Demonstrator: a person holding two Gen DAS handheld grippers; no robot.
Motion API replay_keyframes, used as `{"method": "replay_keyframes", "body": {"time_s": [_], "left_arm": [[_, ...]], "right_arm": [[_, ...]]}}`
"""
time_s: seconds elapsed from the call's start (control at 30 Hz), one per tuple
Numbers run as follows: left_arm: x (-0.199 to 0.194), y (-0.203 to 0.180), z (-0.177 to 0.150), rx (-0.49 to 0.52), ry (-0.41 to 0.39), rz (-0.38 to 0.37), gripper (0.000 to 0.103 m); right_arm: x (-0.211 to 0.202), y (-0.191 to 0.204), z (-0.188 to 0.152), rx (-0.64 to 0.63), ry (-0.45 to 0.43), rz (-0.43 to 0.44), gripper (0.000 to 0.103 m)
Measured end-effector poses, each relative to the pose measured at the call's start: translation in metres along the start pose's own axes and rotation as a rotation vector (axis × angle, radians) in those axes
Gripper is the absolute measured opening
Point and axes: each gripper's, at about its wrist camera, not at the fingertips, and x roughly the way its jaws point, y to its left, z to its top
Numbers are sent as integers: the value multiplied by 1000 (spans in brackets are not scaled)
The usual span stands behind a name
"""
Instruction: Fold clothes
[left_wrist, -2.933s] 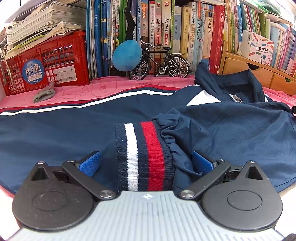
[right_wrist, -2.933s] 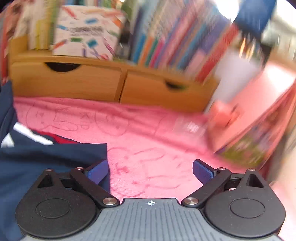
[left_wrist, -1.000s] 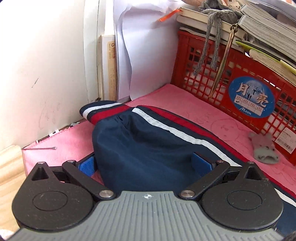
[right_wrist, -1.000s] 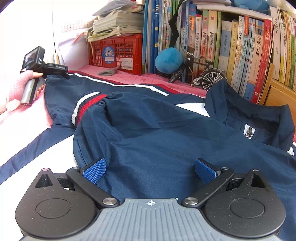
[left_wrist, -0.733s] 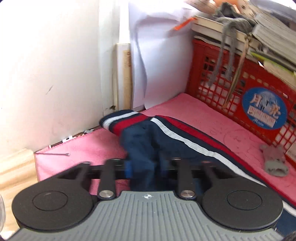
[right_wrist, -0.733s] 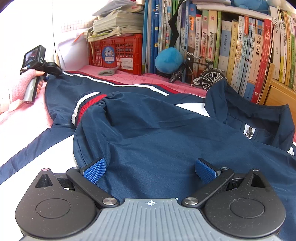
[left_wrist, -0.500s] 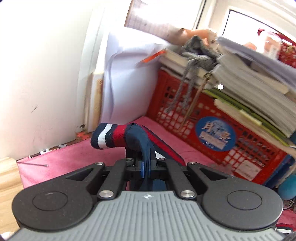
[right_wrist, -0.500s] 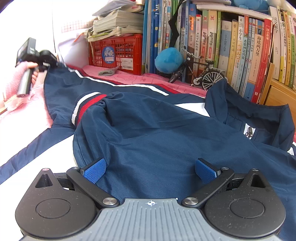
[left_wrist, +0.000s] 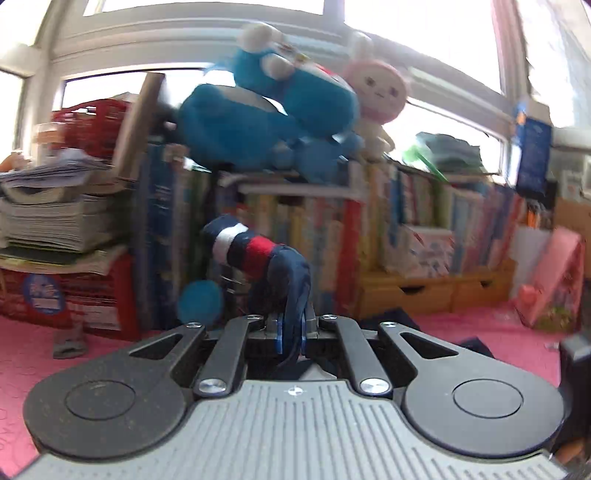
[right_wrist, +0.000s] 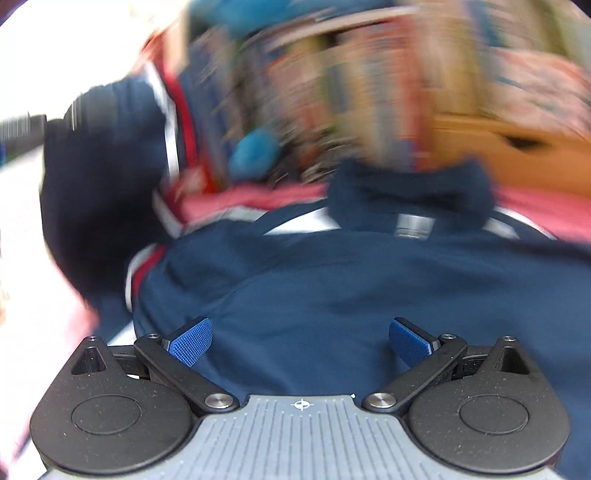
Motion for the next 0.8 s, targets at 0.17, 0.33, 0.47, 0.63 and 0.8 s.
{"method": "replay_keyframes", "body": {"time_s": [0.17,0.33,0.47,0.63,0.8], "left_arm": [[51,-81,-53,120,220,-49,21],[37,-111,-82,192,271,-102,58],[0,-98,-80,164,220,-159,78],[-43,-53,-72,98,112,-43,83],[-57,11,-61,-16,88,171,84]], "right_arm": [[-62,-56,-5,185,-86,-57,103],[-65,-63,-11,219,-81,-30,103],[-43,-54,-12,234,-56,4,103],[-18,-32,-12,231,-30,-33,103],[1,-8,-8,182,-15,-103,47]]}}
